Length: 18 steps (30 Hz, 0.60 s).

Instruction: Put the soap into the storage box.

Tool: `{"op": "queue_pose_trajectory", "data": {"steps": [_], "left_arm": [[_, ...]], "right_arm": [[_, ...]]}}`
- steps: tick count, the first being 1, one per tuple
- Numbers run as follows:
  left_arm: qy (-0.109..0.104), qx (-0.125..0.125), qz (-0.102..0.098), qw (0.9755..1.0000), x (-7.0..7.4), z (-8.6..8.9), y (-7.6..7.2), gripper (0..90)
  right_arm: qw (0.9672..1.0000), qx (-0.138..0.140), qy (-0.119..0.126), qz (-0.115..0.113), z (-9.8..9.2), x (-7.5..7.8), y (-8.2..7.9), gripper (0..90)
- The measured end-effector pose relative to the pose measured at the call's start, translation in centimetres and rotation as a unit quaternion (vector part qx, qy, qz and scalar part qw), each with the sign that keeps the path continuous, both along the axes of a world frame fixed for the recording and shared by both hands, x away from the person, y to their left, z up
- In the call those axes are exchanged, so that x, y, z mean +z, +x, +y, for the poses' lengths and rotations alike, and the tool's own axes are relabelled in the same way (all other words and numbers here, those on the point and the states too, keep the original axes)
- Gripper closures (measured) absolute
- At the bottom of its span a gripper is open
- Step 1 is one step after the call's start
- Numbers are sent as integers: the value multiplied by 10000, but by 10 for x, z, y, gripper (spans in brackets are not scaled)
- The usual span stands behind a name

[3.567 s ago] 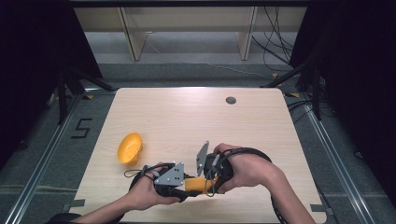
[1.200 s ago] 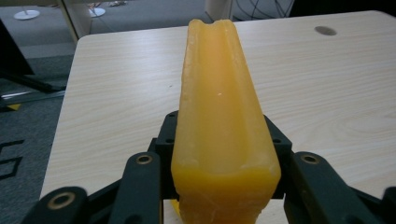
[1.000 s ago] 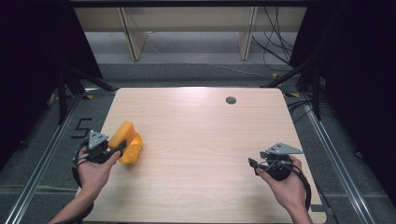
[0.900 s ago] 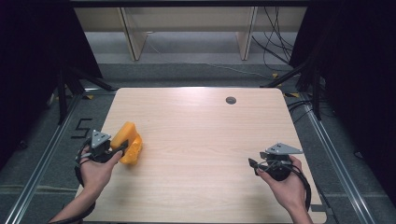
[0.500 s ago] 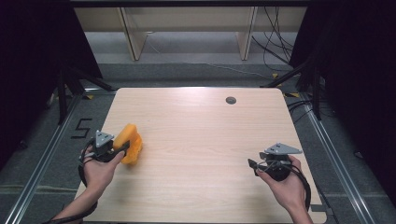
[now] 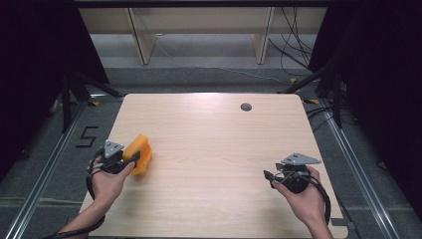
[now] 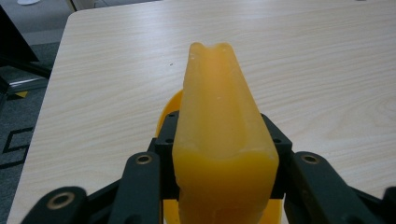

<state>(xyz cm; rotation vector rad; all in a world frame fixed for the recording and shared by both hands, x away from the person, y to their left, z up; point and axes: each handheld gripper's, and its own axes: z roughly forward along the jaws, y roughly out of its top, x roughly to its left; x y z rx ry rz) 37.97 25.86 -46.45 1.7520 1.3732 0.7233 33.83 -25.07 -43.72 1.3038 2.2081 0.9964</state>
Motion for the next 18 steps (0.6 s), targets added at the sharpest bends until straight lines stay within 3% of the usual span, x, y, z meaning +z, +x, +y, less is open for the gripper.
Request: {"op": "queue_pose_trajectory", "data": {"steps": [5,11,18], "left_arm": [[18,-16,-33,10000,-1,0,1,601],[54,-76,-12,10000,-2,-1,1,598],[83,-211,47,9997,-1,-1,1,581]], "right_arm": [[9999,63,-46,-66,0,-1,1,470],[9999,53,28,115,2,-1,-1,469],[9999,52,11,96,1,-1,-1,468]]}}
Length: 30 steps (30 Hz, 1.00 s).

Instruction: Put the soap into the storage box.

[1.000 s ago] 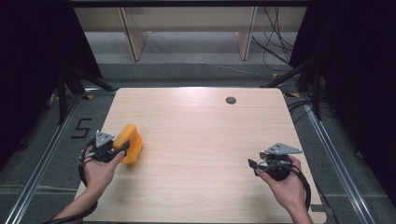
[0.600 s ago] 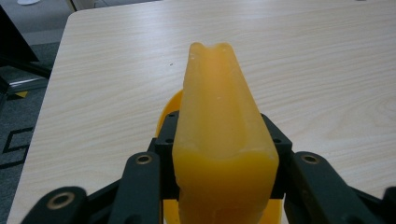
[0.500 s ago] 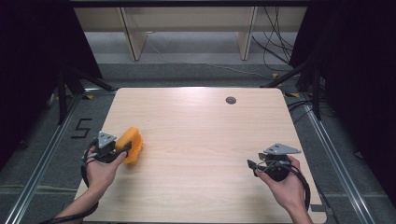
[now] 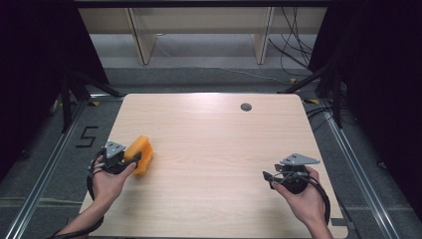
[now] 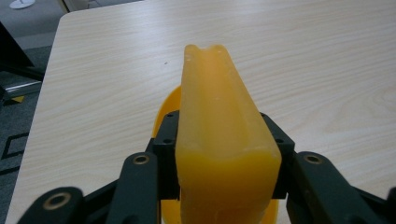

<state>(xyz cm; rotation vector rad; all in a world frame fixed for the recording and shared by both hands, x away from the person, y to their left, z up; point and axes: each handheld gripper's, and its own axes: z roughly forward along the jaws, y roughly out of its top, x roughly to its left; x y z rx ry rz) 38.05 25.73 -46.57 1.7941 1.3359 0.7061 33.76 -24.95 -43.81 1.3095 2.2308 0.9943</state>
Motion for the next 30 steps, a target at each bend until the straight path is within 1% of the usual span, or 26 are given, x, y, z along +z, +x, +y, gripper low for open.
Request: {"op": "queue_pose_trajectory", "data": {"steps": [2,3,5,6,7,11,12,13,16,17,18,20,21,24,25,26,27,30], "left_arm": [[28,-18,-9,10000,0,0,-1,575],[77,-71,-12,9999,0,-2,-2,563],[58,-82,5,9999,0,-2,-2,556],[119,-120,24,9999,0,-2,-3,548],[72,-129,15,9999,0,-2,-3,538],[49,-144,-42,9999,3,-1,-6,509],[45,-136,-46,9999,4,0,-7,507],[1,-143,-46,9999,4,0,-7,507],[46,-129,-76,9999,7,2,-9,524],[29,-113,-84,9999,7,3,-10,522],[47,-81,-70,9999,8,3,-11,520],[43,-67,-63,9999,8,3,-11,521],[49,-77,-56,9999,8,3,-11,524],[1,-122,-31,9999,7,2,-11,520],[15,-142,-28,9999,7,2,-11,515],[26,-156,-25,9999,7,2,-11,510],[39,-171,-41,9998,7,2,-11,492],[69,-153,-66,9998,8,1,-11,465]], "right_arm": [[10000,-18,-1,0,0,0,0,467],[10000,-34,18,52,0,0,-1,468],[10000,-37,23,38,0,0,-1,467],[10000,-33,23,45,0,0,-1,466],[10000,-32,26,43,0,0,-1,466],[10000,-34,24,57,-1,0,-1,465],[9999,-89,80,111,0,0,-2,464],[9999,-89,80,111,0,0,-2,464],[9998,-76,69,142,1,0,-2,463],[10000,-22,17,67,0,-1,-1,462],[9998,-71,68,145,1,0,-2,461],[9999,-55,57,129,1,0,-2,461],[10000,-3,2,46,0,-1,-1,461],[10000,-17,15,73,0,-1,-1,459],[10000,-3,4,53,0,-1,-1,459],[9999,-31,38,94,0,-1,-2,459],[10000,-25,-7,46,-1,0,-1,457],[10000,-22,-14,64,-1,0,-1,457]]}}
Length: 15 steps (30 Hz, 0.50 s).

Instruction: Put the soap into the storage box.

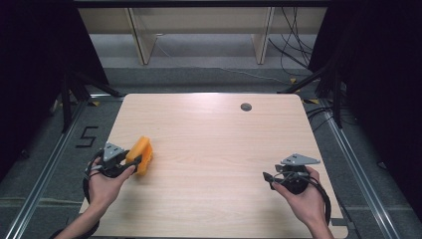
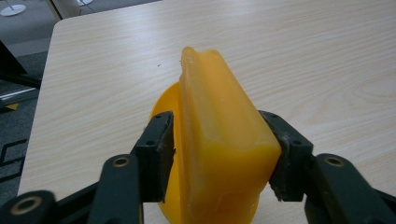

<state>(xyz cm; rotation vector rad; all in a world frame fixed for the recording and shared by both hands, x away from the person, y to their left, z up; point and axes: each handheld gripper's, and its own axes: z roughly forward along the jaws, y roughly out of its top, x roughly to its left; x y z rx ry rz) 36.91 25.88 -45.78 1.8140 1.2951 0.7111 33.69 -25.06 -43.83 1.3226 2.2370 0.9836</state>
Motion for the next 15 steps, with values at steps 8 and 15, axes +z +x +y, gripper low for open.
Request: {"op": "queue_pose_trajectory", "data": {"steps": [8,15], "left_arm": [[73,-62,-14,10000,1,-1,-1,439],[111,-126,55,9998,-1,-4,-2,418]], "right_arm": [[10000,-5,12,17,0,0,0,452],[10000,34,16,-1,0,-1,1,450]]}}
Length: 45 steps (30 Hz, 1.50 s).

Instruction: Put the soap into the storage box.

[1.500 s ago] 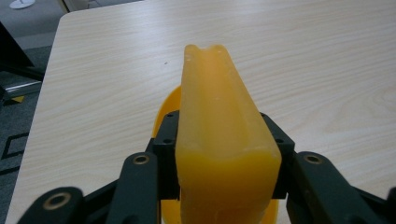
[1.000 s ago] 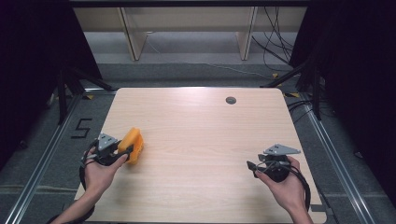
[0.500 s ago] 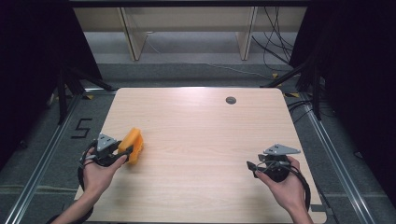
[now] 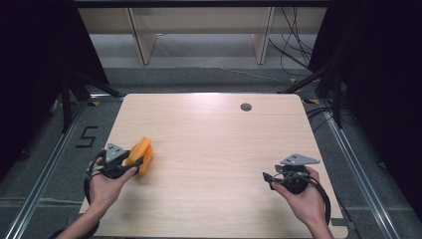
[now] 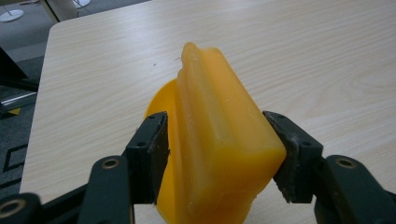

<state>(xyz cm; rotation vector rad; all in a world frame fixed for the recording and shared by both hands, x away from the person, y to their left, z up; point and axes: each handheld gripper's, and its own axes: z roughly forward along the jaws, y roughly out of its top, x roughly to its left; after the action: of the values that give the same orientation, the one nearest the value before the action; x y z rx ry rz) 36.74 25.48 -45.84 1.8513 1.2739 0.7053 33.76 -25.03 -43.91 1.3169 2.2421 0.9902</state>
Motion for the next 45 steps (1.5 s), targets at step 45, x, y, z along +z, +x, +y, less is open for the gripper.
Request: {"op": "queue_pose_trajectory", "data": {"steps": [45], "left_arm": [[521,-323,-50,9981,2,-10,-7,369]], "right_arm": [[10000,11,28,20,0,0,1,444]]}}
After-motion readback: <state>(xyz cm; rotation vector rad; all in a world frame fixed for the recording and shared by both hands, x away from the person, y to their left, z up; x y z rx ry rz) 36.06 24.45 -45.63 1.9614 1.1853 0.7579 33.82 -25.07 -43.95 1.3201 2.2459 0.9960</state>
